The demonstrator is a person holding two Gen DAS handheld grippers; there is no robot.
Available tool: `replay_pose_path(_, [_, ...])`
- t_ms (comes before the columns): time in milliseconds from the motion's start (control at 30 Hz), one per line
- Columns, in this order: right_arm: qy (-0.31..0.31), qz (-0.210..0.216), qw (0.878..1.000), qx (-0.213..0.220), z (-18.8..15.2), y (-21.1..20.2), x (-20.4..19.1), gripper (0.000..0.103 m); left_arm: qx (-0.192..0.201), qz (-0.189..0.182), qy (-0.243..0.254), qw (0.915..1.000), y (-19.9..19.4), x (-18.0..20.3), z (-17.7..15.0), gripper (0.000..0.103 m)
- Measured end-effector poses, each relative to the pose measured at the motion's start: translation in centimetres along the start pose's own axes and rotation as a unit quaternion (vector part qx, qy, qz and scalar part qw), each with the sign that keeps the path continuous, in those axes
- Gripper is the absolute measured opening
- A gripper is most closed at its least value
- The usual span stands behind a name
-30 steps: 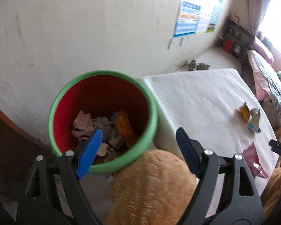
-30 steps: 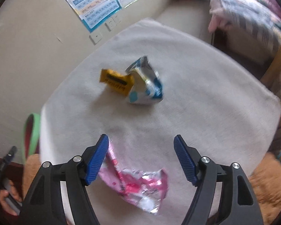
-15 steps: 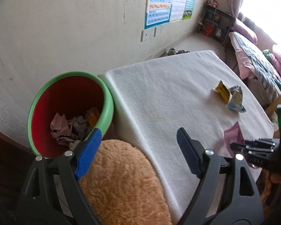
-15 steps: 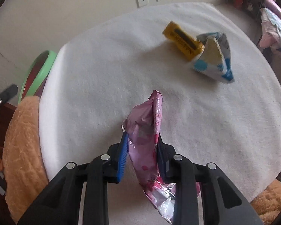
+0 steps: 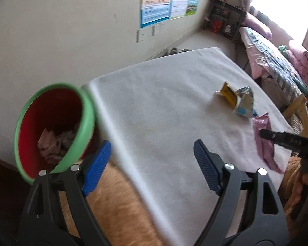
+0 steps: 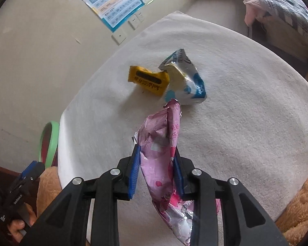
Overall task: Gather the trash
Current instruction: 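Grasp the pink-white snack bag with the right tool and lift it, then set the pink-white bag down with the right tool while the left tool grasps the yellow wrapper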
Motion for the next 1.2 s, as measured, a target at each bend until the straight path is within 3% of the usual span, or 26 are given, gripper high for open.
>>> replay_pose_path(167, [0.014, -0.002, 1.0, 0.005, 0.3, 0.2, 0.4, 0.032, 0.005, -0.028, 0.021, 0.9994, 0.9, 3.7, 1.5, 0.079])
replay_pose_path(400, [0.048, 0.021, 0.999, -0.006, 0.2, 1.5, 1.2, 0.032, 0.004, -0.03, 0.054, 0.9981, 2.7, 7.4, 2.6, 0.079])
replay_pose_path(633, [0.048, 0.008, 0.998, 0.029, 1.3, -0.1, 1.9, 0.032, 0.024, -0.031, 0.079, 0.9961, 3.0, 11.3, 3.8, 0.079])
replay_pose_path(833, [0.083, 0.034, 0.995, 0.037, 1.3, -0.7, 2.9, 0.032, 0.033, -0.041, 0.095, 0.9941, 3.1, 14.1, 4.1, 0.079])
replay_pose_path(933, [0.083, 0.024, 0.995, 0.044, 1.6, -1.2, 3.2, 0.032, 0.035, -0.042, 0.107, 0.9928, 3.2, 15.2, 4.2, 0.079])
replay_pose_path(1000, [0.085, 0.015, 0.995, 0.04, 1.5, -1.2, 3.5, 0.037, 0.033, -0.045, 0.111, 0.9923, 3.5, 15.8, 4.2, 0.079])
replay_pose_path(1067, [0.097, 0.008, 0.995, 0.035, 1.3, -0.9, 3.9, 0.057, 0.027, -0.047, 0.109, 0.9926, 4.0, 16.1, 4.2, 0.079])
replay_pose_path(1100, [0.104, 0.006, 0.994, 0.037, 1.3, -1.0, 4.2, 0.062, 0.022, -0.048, 0.105, 0.9931, 4.4, 16.2, 4.2, 0.079])
replay_pose_path(1200, [0.132, 0.005, 0.99, 0.056, 1.5, -1.8, 5.4, 0.068, 0.011, -0.046, 0.1, 0.9939, 5.4, 16.2, 4.0, 0.079])
Point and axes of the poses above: each gripper's, at about its wrist camera, not at the fingertips, and y roughly the way its jaws point, x to its right, z to its top, the point moved 7 cm from there along y, roughly the way its jaws point, and after that the axes turned 8 degrees about -y, right-handed, at the moved point
